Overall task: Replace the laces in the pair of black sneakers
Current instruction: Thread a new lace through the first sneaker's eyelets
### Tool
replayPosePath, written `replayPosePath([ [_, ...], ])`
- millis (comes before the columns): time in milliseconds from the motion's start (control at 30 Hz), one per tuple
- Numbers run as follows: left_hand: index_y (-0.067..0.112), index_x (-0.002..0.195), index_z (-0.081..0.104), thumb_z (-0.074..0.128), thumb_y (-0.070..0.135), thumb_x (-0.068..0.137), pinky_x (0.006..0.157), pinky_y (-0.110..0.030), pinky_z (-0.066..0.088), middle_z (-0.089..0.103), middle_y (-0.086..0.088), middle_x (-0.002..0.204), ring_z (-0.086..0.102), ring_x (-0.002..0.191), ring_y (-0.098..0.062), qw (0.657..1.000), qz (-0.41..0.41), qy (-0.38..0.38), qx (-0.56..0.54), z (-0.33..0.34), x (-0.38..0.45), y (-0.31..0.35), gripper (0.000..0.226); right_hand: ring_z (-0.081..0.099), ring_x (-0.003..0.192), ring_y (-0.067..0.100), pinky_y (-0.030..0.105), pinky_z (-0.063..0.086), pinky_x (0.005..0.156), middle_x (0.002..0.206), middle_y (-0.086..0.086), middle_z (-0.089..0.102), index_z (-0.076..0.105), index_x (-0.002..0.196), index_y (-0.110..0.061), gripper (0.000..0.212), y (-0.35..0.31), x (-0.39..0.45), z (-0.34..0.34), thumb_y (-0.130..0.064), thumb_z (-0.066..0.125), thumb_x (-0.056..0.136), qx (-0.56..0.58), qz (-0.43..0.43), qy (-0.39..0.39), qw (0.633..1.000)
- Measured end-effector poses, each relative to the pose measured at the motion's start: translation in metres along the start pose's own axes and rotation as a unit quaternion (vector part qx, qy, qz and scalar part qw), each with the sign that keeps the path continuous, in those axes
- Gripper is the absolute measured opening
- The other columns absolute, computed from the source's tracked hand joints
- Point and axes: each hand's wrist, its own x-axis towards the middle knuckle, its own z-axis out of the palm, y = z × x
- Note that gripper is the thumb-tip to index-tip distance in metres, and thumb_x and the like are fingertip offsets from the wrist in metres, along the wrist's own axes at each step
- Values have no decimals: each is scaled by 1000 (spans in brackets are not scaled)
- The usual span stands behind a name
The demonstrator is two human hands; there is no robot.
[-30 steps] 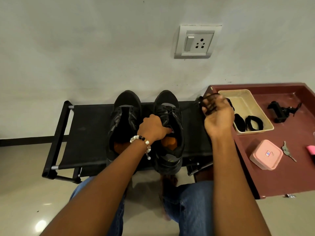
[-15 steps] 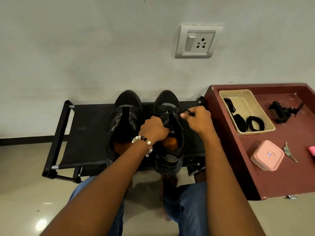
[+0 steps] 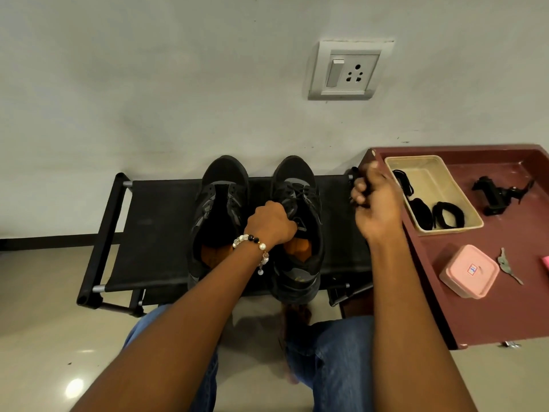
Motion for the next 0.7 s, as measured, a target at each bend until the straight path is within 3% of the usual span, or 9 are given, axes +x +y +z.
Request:
replayPosePath([
  [33, 5, 121, 48, 63, 36, 88, 76, -40, 56, 55, -15, 116, 61, 98, -34, 1000, -1, 1, 1, 0, 0, 0, 48, 47, 58, 5, 18, 36, 50, 74, -4, 56, 60, 87, -16, 11, 4, 0, 3, -21, 59, 96, -141, -33, -22, 989],
  [67, 5, 122, 47, 63, 37, 88, 77, -41, 57, 55, -15, 117, 61, 99, -35, 1000, -3, 0, 1, 0, 0, 1, 49, 53, 67, 5, 19, 41, 58, 80, -5, 62, 65, 88, -17, 8, 9, 0, 4, -23, 66, 92, -298, -67, -47, 951],
  [133, 5, 123, 47, 63, 38, 88, 79, -43, 57, 54, -15, 118, 61, 99, -36, 1000, -6, -5, 1, 0, 1, 1, 50, 61, 84, 9, 23, 46, 76, 89, -3, 70, 73, 92, -17, 12, 20, -2, 5, -27, 74, 85, -530, -108, -98, 835],
  [167, 5, 123, 47, 63, 39, 88, 79, -44, 57, 55, -16, 118, 61, 99, -36, 1000, -7, -5, 1, 0, 1, 1, 51, 62, 84, 11, 24, 47, 78, 88, 0, 70, 75, 92, -15, 13, 22, -3, 6, -26, 75, 84, -577, -103, -113, 803],
  [267, 4, 123, 47, 61, 38, 89, 74, -40, 57, 56, -15, 117, 62, 95, -35, 1000, -9, -2, 2, 1, 1, 1, 50, 61, 78, 20, 29, 47, 72, 80, 8, 68, 72, 82, -9, 18, 21, -5, 10, -26, 72, 87, -593, -77, -95, 796],
  [367, 3, 122, 47, 59, 33, 91, 65, -34, 47, 55, -14, 117, 60, 95, -32, 1000, -2, 7, 9, 1, -1, 2, 46, 63, 89, 31, 37, 50, 77, 97, 13, 67, 68, 93, -7, 27, 21, 4, 3, -34, 64, 91, -576, -65, 49, 813],
  [467, 3, 116, 50, 58, 30, 90, 60, -32, 43, 57, -15, 113, 60, 92, -31, 1000, -8, 9, -1, 2, -1, 3, 39, 61, 99, 32, 35, 46, 75, 113, 13, 63, 63, 110, -4, 32, 21, 5, -4, -31, 62, 93, -525, -20, 167, 834],
  [600, 3, 107, 54, 57, 29, 89, 53, -28, 39, 59, -15, 110, 60, 86, -29, 1000, -4, 3, -10, 3, -2, 4, 31, 59, 105, 36, 33, 44, 75, 119, 17, 60, 59, 116, -2, 36, 25, 5, -4, -28, 64, 92, -535, 7, 160, 830],
  [700, 3, 103, 56, 56, 29, 89, 55, -28, 42, 60, -16, 109, 62, 89, -32, 1000, -5, 0, -13, 1, -2, 2, 30, 56, 110, 39, 40, 48, 86, 124, 19, 56, 61, 116, -3, 40, 27, 4, -8, -30, 71, 88, -617, 17, 105, 780],
])
